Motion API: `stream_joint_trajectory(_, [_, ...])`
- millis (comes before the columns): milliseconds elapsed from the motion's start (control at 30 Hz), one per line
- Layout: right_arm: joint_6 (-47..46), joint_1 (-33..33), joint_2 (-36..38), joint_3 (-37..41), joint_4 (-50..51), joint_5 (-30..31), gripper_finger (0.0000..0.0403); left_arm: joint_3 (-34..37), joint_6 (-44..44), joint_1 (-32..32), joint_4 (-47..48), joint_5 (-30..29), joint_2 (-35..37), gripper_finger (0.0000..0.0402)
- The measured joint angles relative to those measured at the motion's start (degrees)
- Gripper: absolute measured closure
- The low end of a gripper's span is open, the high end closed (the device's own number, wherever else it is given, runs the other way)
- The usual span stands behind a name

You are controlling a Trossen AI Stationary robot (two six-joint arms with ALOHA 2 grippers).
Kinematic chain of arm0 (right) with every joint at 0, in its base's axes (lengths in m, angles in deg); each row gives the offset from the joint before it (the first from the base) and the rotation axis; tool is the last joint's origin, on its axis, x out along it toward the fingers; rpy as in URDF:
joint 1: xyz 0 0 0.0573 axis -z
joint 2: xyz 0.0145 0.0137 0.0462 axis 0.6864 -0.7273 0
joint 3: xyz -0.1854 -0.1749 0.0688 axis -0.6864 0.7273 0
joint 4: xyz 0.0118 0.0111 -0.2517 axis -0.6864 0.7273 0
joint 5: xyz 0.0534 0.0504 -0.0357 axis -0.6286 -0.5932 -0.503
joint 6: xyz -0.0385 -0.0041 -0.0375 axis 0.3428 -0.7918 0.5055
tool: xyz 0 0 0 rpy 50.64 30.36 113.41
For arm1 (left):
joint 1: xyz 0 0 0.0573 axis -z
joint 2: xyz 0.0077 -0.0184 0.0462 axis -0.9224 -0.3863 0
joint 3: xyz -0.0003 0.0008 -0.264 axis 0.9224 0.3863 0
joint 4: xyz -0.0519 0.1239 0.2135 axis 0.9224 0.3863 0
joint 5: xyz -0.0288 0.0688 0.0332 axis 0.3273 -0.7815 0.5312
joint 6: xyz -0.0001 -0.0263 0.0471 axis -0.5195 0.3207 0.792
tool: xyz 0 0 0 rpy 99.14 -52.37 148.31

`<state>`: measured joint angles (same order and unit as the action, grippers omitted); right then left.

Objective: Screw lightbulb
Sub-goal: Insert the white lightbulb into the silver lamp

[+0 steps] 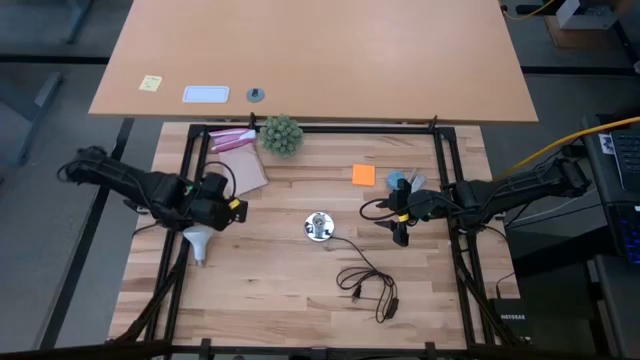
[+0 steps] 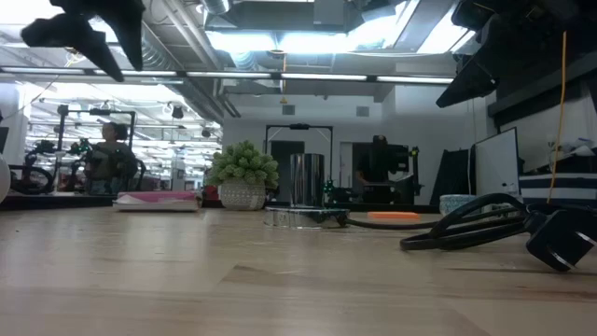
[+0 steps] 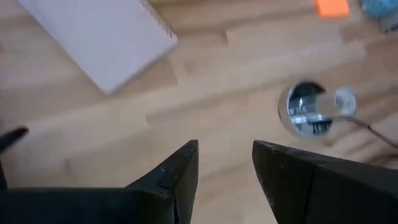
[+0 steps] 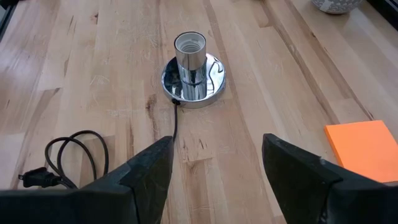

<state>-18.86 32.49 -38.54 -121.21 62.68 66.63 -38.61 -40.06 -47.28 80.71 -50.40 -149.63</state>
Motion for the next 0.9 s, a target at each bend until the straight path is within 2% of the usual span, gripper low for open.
stream_joint_trajectory(133, [0.00, 0.00, 0.00, 0.00, 0.02, 0.00, 0.0157, 0.00, -4.67, 3.05, 0.03, 6.09, -1.59, 0.0261])
stream_joint_trajectory(400, [0.00, 0.00, 0.00, 0.00, 0.02, 0.00, 0.0157, 0.00, -15.64, 9.67, 0.03, 26.25, -6.94, 0.0261])
stream_joint_trajectory(500, [0.00, 0.00, 0.00, 0.00, 0.02, 0.00, 0.0157, 0.00, -19.92, 12.05, 0.02, 31.84, -9.12, 0.0261])
stream_joint_trajectory(900, [0.02, 0.00, 0.00, 0.00, 0.02, 0.00, 0.0157, 0.02, -37.89, 19.23, 0.38, 35.64, -15.53, 0.0260])
